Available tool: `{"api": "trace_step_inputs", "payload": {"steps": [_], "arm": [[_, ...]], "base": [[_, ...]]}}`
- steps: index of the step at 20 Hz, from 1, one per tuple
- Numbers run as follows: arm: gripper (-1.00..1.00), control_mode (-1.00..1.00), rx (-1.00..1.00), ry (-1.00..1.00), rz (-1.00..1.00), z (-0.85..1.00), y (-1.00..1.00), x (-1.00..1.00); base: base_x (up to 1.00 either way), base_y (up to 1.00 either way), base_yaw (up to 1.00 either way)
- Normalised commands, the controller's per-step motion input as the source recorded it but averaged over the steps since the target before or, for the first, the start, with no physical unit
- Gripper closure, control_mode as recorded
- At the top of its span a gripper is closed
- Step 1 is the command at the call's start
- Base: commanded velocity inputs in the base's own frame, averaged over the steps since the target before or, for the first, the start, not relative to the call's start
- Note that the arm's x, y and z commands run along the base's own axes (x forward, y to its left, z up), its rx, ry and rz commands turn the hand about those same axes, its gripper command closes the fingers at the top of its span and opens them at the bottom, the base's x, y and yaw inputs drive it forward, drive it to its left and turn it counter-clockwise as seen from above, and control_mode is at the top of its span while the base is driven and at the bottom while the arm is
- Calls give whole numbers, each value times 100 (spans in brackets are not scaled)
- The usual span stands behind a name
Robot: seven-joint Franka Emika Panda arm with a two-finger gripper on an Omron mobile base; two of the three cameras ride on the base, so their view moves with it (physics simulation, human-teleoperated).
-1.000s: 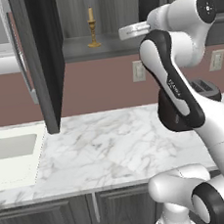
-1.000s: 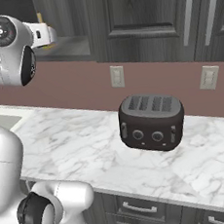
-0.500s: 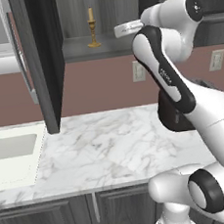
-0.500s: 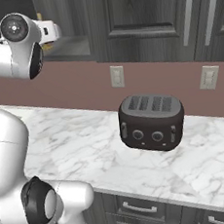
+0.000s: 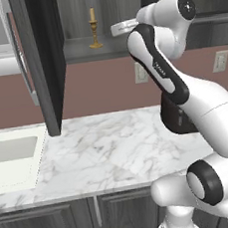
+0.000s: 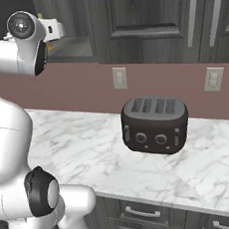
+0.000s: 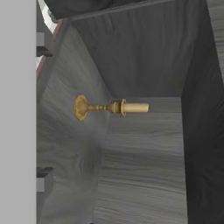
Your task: Get the candle and the liquor from the cabinet and move them to the dining counter.
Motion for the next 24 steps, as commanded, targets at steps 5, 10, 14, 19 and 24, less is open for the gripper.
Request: {"api": "trace_step_inputs", "payload": {"steps": [5, 10, 14, 19, 24], "arm": [[-100, -100, 0, 0, 0, 0, 9, 29], [-100, -100, 0, 0, 0, 0, 9, 32], [-100, -100, 0, 0, 0, 0, 13, 35], [-100, -100, 0, 0, 0, 0, 14, 37], [-100, -100, 0, 0, 0, 0, 10, 37]], "base": [[0, 0, 0], [0, 0, 0], [0, 0, 0], [0, 0, 0], [0, 0, 0]]}}
